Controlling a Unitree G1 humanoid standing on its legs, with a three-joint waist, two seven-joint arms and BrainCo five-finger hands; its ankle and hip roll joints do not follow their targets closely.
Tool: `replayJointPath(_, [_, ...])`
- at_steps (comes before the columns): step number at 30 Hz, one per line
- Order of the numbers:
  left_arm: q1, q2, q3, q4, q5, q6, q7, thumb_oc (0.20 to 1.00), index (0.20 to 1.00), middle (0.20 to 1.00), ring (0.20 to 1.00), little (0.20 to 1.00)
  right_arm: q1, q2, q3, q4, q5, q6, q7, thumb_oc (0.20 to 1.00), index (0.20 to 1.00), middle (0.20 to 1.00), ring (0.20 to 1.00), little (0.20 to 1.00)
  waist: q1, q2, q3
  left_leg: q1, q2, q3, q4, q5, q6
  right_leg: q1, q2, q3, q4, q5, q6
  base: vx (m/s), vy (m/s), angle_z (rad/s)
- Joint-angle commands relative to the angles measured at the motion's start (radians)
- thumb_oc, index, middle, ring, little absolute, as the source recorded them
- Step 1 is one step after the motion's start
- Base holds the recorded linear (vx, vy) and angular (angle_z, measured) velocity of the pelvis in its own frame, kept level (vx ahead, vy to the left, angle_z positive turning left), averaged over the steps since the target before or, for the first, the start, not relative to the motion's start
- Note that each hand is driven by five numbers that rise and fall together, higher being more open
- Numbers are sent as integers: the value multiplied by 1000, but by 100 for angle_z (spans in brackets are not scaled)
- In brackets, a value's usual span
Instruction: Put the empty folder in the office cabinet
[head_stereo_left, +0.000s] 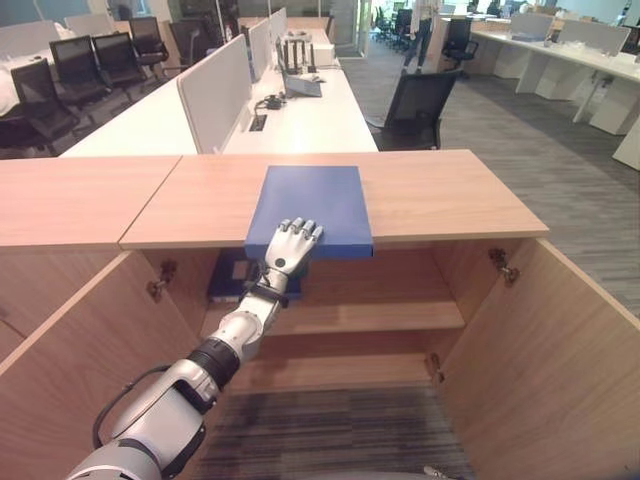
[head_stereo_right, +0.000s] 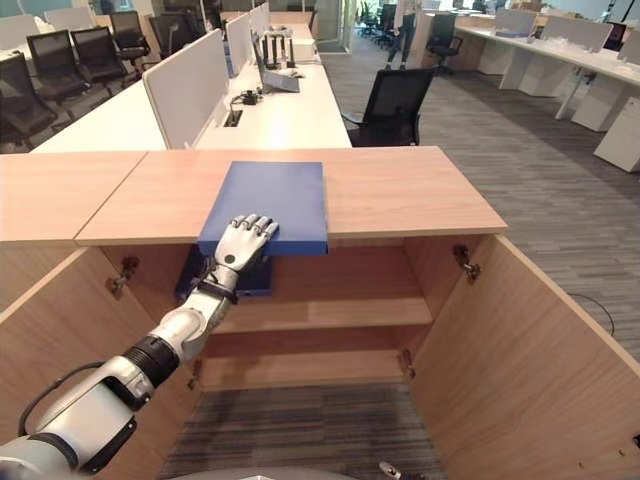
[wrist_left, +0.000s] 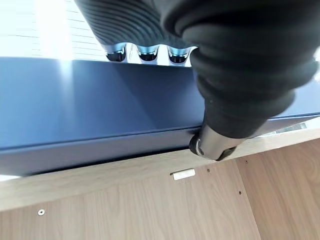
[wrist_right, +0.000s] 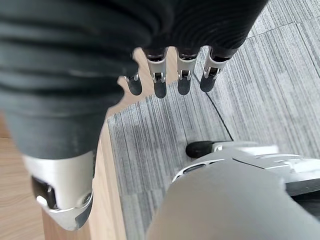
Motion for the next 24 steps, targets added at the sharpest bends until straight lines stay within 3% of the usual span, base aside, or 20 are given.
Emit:
replayJointPath(1, [-63, -4, 40, 90, -107, 2, -65, 200, 200, 200, 200, 200, -63, 40, 39, 74, 16, -25, -20, 1000, 1000, 1000, 1000, 1000, 4, -41, 60, 14, -14, -20, 13, -117, 12, 16, -90, -53, 13, 56, 93, 0, 0, 0])
replayJointPath(5, [-13, 9, 112, -64, -216, -39, -104, 200, 200, 200, 200, 200, -64, 39, 29, 62, 20, -22, -23, 1000, 1000, 1000, 1000, 1000, 9, -43, 68, 12, -13, -25, 13, -113, 13, 18, -90, -58, 14, 55, 92, 0, 0, 0])
replayJointPath(6, [31, 17, 154, -170, -294, -80, -134, 200, 200, 200, 200, 200, -65, 38, 19, 53, 22, -20, -24, 1000, 1000, 1000, 1000, 1000, 15, -44, 75, 10, -14, -28, 13, -112, 13, 18, -90, -61, 16, 55, 91, 0, 0, 0])
replayJointPath(7, [142, 47, 240, -391, -439, -159, -180, 200, 200, 200, 200, 200, -65, 40, -4, 39, 22, -17, -23, 1000, 1000, 1000, 1000, 1000, 32, -45, 86, 4, -14, -34, 13, -111, 14, 18, -91, -64, 15, 55, 88, 0, 0, 0])
replayJointPath(8, [157, 56, 250, -413, -442, -155, -193, 200, 200, 200, 200, 200, -62, 41, 2, 38, 22, -16, -23, 1000, 1000, 1000, 1000, 1000, 28, -46, 81, 3, -14, -33, 13, -110, 14, 17, -92, -64, 15, 56, 88, 3, -13, -13])
replayJointPath(9, [339, 98, 377, -663, -618, -254, -262, 200, 200, 200, 200, 200, -53, 47, -24, 16, 12, -17, -8, 1000, 1000, 1000, 1000, 1000, 52, -45, 95, -4, -15, -41, 13, -109, 13, 14, -92, -66, 14, 57, 86, 4, -3, -6])
replayJointPath(18, [522, 145, 537, -940, -1017, -355, -413, 200, 200, 200, 200, 200, -38, 31, -28, 17, -38, -9, 46, 1000, 1000, 1000, 1000, 1000, 74, -34, 104, -13, -18, -55, 13, -103, 7, 19, -87, -83, 8, 55, 82, 8, 3, 10])
replayJointPath(19, [555, 167, 554, -980, -1184, -369, -492, 200, 200, 200, 200, 200, -39, 20, -31, 18, -55, 0, 70, 1000, 1000, 1000, 1000, 1000, 78, -30, 104, -14, -19, -57, 13, -101, 6, 19, -87, -87, 7, 56, 81, 2, 16, 6])
replayJointPath(22, [584, 214, 585, -1046, -1467, -372, -602, 200, 200, 200, 200, 200, -49, 14, -26, 27, -75, 15, 119, 1000, 1000, 1000, 1000, 1000, 82, -26, 105, -16, -20, -60, 13, -98, 4, 20, -88, -90, 7, 58, 83, 0, 0, 0])
replayJointPath(24, [584, 218, 587, -1054, -1486, -371, -609, 200, 200, 200, 200, 200, -52, 15, -23, 29, -78, 14, 127, 1000, 1000, 1000, 1000, 1000, 85, -27, 105, -15, -20, -61, 13, -98, 4, 20, -87, -91, 7, 58, 83, 0, 0, 0])
